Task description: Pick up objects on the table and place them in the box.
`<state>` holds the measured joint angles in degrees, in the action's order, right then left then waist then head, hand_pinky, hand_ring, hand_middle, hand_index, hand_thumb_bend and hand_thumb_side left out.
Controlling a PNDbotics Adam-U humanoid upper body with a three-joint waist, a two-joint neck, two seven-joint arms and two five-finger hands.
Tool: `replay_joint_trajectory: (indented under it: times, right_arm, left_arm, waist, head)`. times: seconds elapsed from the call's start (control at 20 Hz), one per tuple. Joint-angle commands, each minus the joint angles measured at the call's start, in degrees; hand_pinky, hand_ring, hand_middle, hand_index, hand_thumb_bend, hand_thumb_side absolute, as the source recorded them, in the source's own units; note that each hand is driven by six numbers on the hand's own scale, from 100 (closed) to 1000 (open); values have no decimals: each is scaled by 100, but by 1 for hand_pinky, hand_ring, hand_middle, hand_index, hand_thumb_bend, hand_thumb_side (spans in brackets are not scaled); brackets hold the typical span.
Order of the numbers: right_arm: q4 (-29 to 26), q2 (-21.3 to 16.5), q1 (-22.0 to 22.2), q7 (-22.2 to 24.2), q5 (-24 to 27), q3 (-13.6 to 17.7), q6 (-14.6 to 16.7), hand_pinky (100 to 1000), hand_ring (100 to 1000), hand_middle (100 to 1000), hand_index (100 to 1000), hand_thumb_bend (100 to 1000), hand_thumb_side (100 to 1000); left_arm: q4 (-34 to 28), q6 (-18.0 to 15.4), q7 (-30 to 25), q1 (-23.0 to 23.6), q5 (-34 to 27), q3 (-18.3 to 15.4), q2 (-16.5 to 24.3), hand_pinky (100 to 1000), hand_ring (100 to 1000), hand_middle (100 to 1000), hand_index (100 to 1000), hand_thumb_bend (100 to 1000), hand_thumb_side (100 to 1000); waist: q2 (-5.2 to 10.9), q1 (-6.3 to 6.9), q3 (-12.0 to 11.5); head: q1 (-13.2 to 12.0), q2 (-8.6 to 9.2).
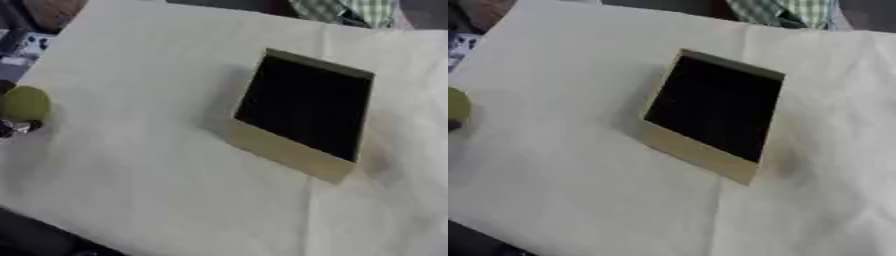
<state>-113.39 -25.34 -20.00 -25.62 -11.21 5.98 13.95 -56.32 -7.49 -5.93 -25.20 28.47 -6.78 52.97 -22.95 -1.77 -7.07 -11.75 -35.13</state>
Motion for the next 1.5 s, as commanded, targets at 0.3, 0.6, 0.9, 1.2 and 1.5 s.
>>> replay_joint_trajectory:
  times: [0.3, 0.6, 0.9, 1.2, 1.5]
  right_arm:
    - [-120, -56, -43, 11, 42, 36, 9, 849, 809, 751, 804, 100, 666]
    - [-120, -50, -30, 11, 48, 38, 6, 849, 809, 750, 804, 100, 669]
    - [-120, -49, -7, 6, 46, 49, 3, 849, 809, 750, 804, 100, 670]
    - [-120, -54, 3, -7, 42, 51, -7, 850, 809, 750, 804, 100, 666]
    - [-120, -82, -6, -15, 41, 45, -7, 849, 808, 750, 804, 100, 659]
  left_arm:
    - [-28, -84, -6, -70, 160, -2, 158, 685, 640, 565, 764, 321, 100]
    - [-348, 114, 1051, -32, 418, -93, 164, 535, 531, 475, 652, 100, 100]
    - [-1014, 143, 1778, 86, 596, -165, 115, 501, 511, 461, 635, 127, 100]
    - [-2243, 333, 1241, 145, 100, -265, 63, 480, 501, 442, 626, 121, 100]
    - [-3702, 270, 1061, -411, 110, 131, -232, 473, 494, 425, 614, 100, 100]
  waist:
    - [103, 17, -13]
    - [110, 14, -27]
    - [121, 10, -30]
    - [140, 17, -71]
    - [188, 31, -73]
  head:
    - [-136, 85]
    - [-117, 70]
    - [-111, 67]
    - [-69, 43]
    - [0, -31]
